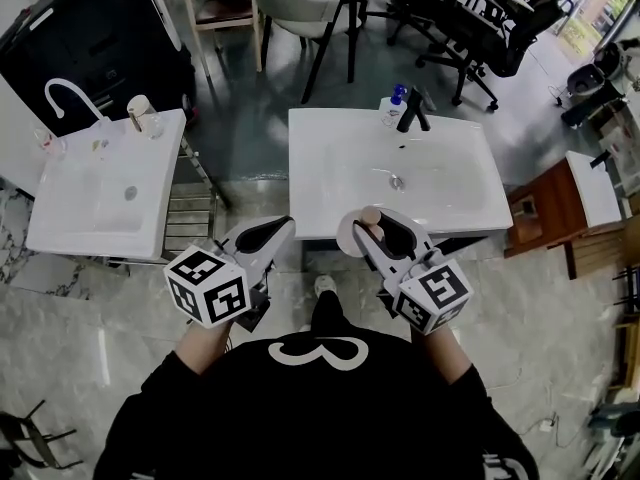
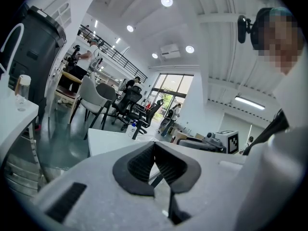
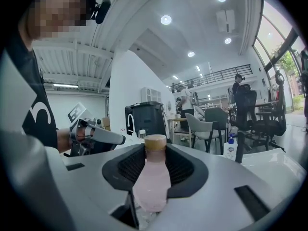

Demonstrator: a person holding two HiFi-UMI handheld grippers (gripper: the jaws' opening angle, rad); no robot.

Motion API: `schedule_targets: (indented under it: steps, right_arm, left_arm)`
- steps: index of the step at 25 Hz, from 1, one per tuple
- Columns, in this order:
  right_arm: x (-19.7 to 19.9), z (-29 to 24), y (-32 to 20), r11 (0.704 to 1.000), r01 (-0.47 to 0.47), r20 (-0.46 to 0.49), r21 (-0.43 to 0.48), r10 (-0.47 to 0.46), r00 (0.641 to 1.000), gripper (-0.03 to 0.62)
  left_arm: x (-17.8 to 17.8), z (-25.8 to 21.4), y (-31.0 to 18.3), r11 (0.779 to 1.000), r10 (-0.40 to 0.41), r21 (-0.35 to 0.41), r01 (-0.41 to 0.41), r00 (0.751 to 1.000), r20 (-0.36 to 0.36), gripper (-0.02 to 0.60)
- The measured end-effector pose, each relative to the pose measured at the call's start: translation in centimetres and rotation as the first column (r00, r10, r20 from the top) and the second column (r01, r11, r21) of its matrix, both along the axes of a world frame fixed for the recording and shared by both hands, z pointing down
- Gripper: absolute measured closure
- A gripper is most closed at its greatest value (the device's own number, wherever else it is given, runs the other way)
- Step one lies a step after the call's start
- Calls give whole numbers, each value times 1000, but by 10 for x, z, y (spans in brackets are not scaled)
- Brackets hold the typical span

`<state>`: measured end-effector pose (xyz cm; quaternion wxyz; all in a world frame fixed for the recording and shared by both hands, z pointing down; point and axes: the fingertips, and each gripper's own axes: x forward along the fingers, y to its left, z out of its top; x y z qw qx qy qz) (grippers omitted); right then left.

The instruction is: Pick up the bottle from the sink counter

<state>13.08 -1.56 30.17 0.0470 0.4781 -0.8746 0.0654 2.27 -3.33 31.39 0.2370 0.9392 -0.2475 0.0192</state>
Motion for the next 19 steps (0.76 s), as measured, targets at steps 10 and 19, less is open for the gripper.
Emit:
schedule_targets:
  steps: [10, 19]
  right_arm:
    - [-3, -3, -3, 1000, 5, -5, 11, -5, 1000, 462]
    - [-1, -3, -5, 1000, -2, -1, 12, 2, 1000, 464]
  left_arm:
    - [-3, -1, -3, 1000, -4, 1, 4, 1000, -7, 566]
    - [-1, -1, -4, 1000, -3, 4, 3, 1000, -8, 566]
